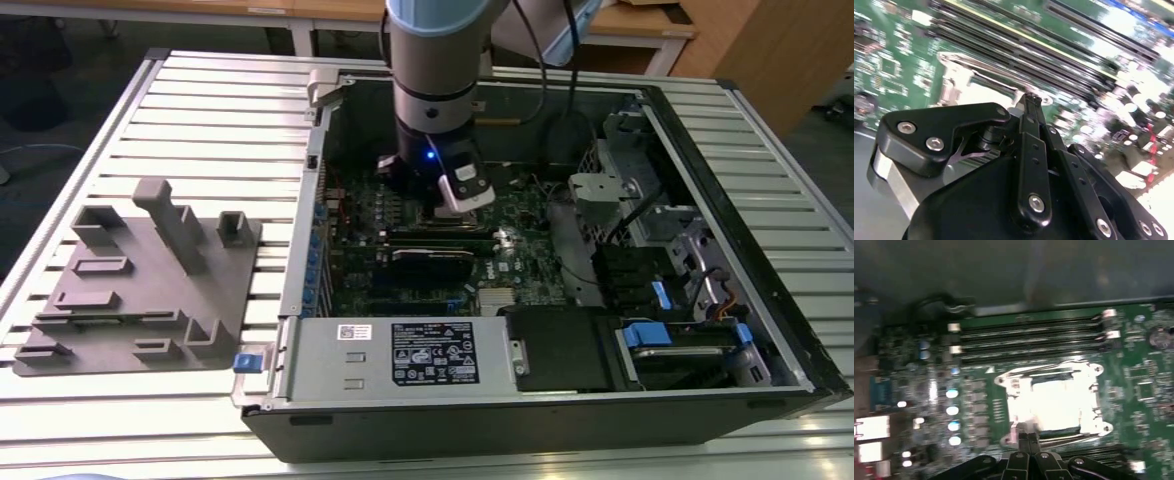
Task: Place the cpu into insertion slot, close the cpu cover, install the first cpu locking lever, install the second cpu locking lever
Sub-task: 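Install the second cpu locking lever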
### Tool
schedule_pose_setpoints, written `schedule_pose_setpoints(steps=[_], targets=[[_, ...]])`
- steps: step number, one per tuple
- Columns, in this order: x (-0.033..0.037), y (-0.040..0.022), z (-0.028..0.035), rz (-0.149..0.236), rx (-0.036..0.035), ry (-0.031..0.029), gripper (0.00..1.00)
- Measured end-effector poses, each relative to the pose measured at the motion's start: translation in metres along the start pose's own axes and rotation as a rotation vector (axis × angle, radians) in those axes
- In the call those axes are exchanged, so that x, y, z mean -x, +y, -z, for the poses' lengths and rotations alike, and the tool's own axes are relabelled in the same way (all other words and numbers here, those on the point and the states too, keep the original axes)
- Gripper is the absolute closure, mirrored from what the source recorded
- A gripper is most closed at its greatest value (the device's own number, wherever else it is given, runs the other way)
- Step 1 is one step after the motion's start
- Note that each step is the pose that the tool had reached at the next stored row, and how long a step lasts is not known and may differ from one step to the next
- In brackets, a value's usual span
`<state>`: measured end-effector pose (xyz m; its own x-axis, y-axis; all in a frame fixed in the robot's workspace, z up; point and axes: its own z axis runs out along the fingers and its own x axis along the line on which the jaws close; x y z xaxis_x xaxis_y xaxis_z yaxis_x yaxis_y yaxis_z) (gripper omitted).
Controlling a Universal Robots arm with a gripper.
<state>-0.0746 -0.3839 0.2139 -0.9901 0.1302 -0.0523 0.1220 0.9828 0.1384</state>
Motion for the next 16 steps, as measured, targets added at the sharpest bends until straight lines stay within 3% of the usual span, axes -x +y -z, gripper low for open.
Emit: schedule_pose_setpoints(steps=[3,5,16], targets=[[0.0122,0.0015,-0.0009,0.000,-0.0001,0.0012,0.89],[0.0157,0.0019,-0.0011,0.000,-0.0001,0.0018,0.89],[0.0172,0.0181,-0.0035,0.000,-0.0012,0.0016,0.89]])
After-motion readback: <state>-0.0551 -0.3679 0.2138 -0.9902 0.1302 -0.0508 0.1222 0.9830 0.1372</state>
